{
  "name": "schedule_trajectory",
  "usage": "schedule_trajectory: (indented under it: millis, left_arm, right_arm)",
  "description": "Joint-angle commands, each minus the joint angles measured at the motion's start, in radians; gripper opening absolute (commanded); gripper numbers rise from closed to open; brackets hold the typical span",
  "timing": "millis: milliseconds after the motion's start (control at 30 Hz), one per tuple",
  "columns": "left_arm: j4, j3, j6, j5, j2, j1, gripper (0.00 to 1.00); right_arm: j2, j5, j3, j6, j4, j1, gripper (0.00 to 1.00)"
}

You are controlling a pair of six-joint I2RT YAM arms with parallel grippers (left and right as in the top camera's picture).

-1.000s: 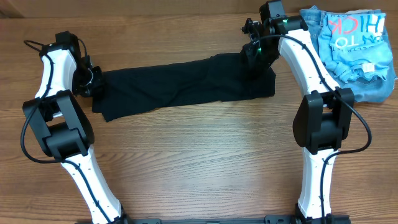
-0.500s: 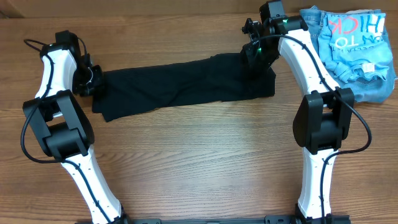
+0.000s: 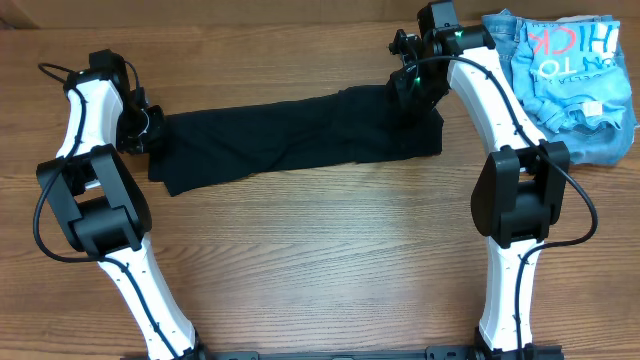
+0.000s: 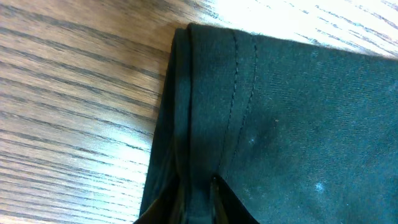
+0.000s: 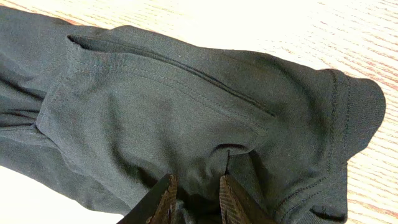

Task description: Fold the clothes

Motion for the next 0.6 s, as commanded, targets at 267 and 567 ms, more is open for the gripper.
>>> schedule_trajectory:
  millis: [267,567]
  left_arm:
    - [-0.05,0.107,-0.024,0.001,0.001,-0.001,0.08]
    - [0.0,0.156,-0.053,0.0,0.001,-0.001,0.1]
  right_arm:
    - [-0.009,0.006,-0.005,-0.003,0.006,-0.003,0.27]
    - [-0.009,0.006,-0.004,-0.003,0.009,-0.003,0.27]
